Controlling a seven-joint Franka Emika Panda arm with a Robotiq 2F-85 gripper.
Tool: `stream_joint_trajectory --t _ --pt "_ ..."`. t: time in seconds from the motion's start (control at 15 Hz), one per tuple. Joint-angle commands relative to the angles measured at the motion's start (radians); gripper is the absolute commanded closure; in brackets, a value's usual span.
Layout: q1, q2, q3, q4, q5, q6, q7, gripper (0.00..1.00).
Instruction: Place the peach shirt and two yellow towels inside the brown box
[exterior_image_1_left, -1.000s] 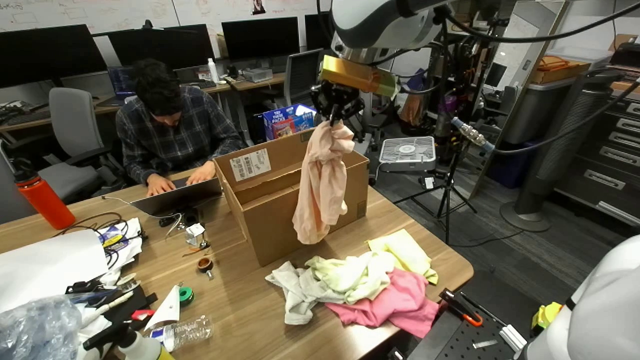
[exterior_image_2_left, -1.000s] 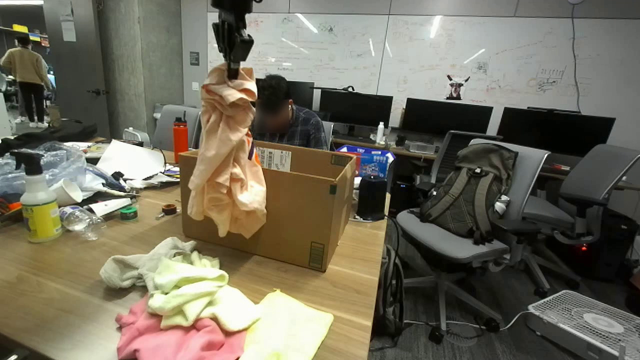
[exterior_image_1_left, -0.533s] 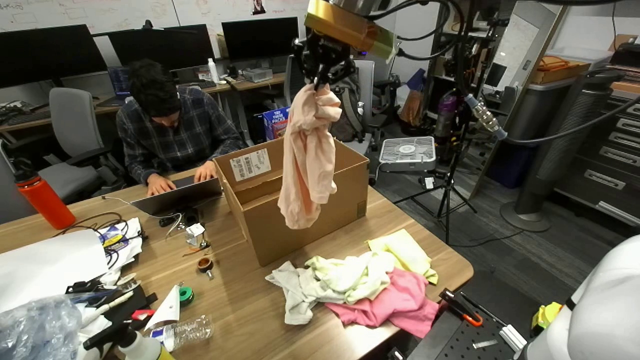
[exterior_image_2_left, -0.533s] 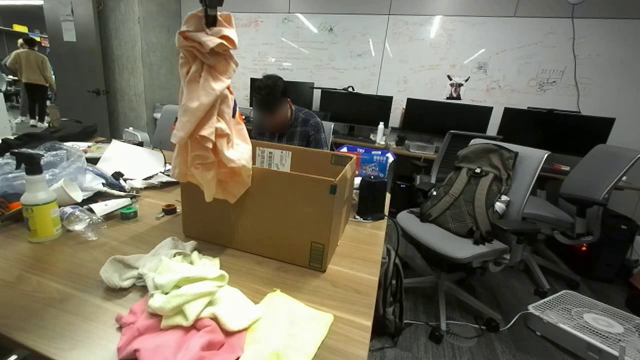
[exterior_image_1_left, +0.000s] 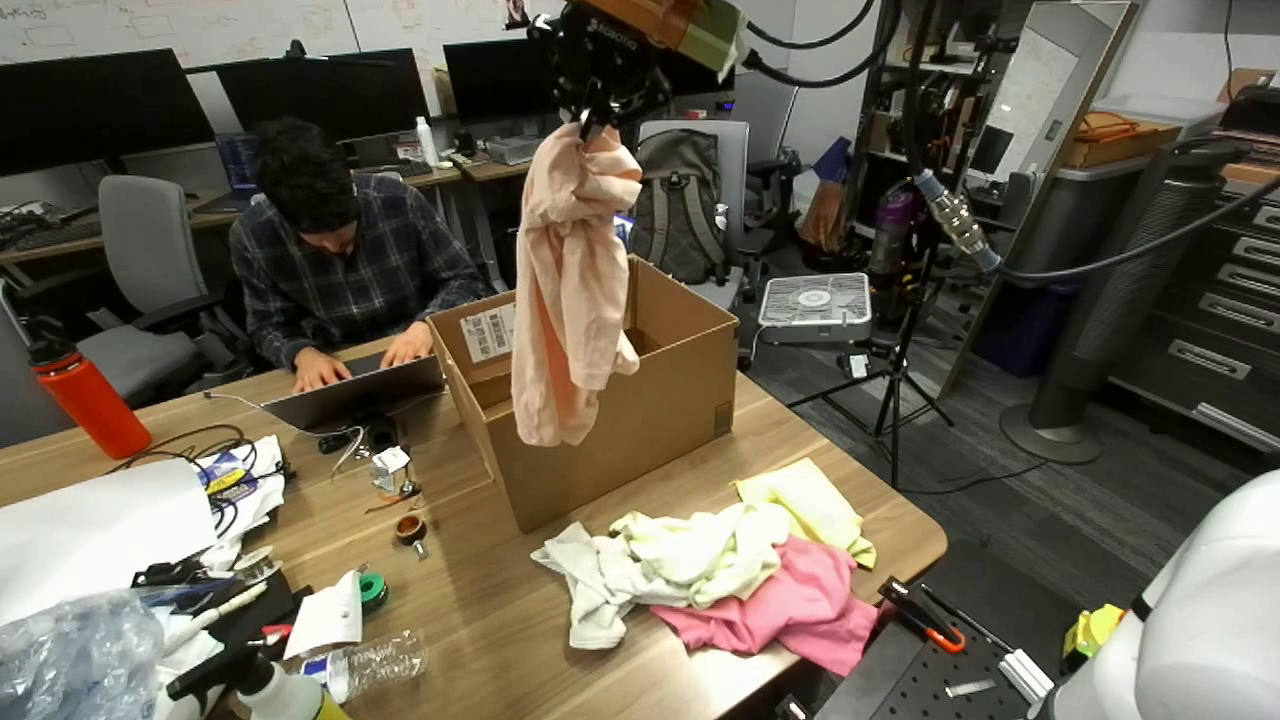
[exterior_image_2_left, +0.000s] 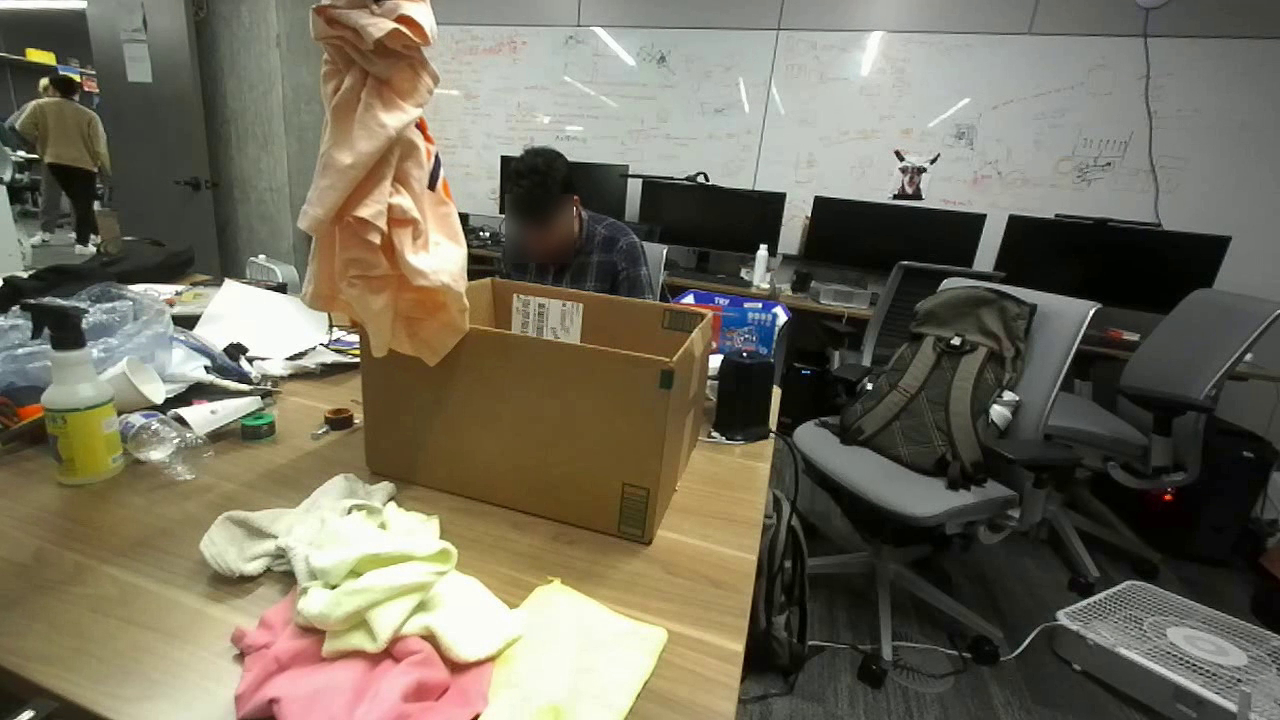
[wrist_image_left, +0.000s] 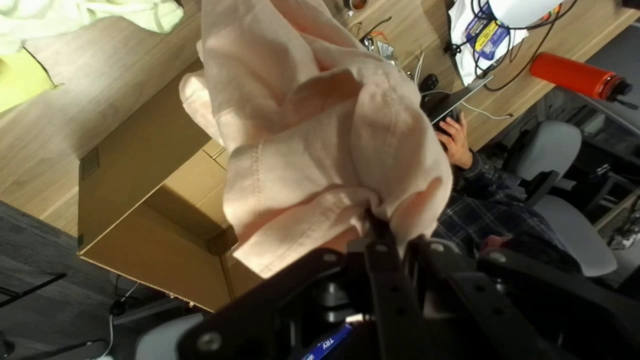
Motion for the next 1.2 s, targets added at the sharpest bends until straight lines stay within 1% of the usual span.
stream_joint_trajectory --t 0.0,0.2,0.4,0.67,1.13 --pt "0.001 0.051 0.032 0.083 -0.06 -0.005 0.114 0.98" --pt "-0.004 0.096 0.056 0.12 -0.133 0.019 0.22 0.98" --pt "-0.001 0.169 0.064 0.201 -0.219 -0.003 0.334 0.98" --pt "0.033 0.301 0.062 0.383 -0.321 -0.066 0.453 0.98" --pt "0.149 0.492 0.024 0.719 -0.391 -0.197 0.511 0.98"
